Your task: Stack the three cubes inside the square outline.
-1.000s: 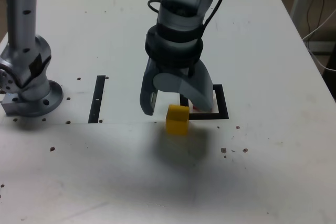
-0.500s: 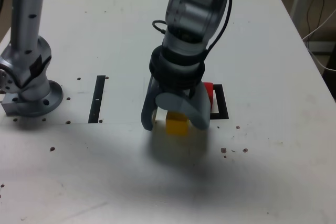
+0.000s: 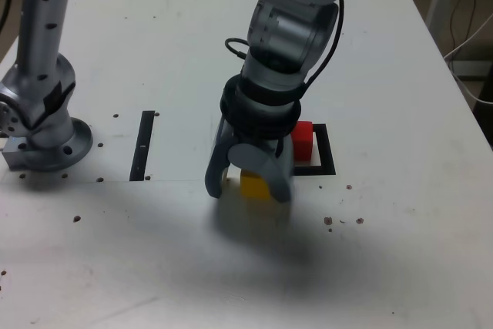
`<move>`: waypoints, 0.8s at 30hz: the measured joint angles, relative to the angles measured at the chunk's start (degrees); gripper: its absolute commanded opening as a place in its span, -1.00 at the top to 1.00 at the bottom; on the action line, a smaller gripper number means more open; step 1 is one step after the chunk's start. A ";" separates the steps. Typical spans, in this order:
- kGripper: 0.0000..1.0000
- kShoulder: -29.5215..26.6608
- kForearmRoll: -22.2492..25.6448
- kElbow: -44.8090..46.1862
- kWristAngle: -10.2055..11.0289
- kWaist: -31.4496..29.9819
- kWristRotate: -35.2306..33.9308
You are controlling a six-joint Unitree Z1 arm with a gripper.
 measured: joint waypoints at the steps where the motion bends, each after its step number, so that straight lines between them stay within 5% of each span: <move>1: 0.30 0.05 -0.01 -0.03 0.00 0.00 0.01; 24: 0.48 -0.46 -0.82 0.02 -0.07 0.00 0.40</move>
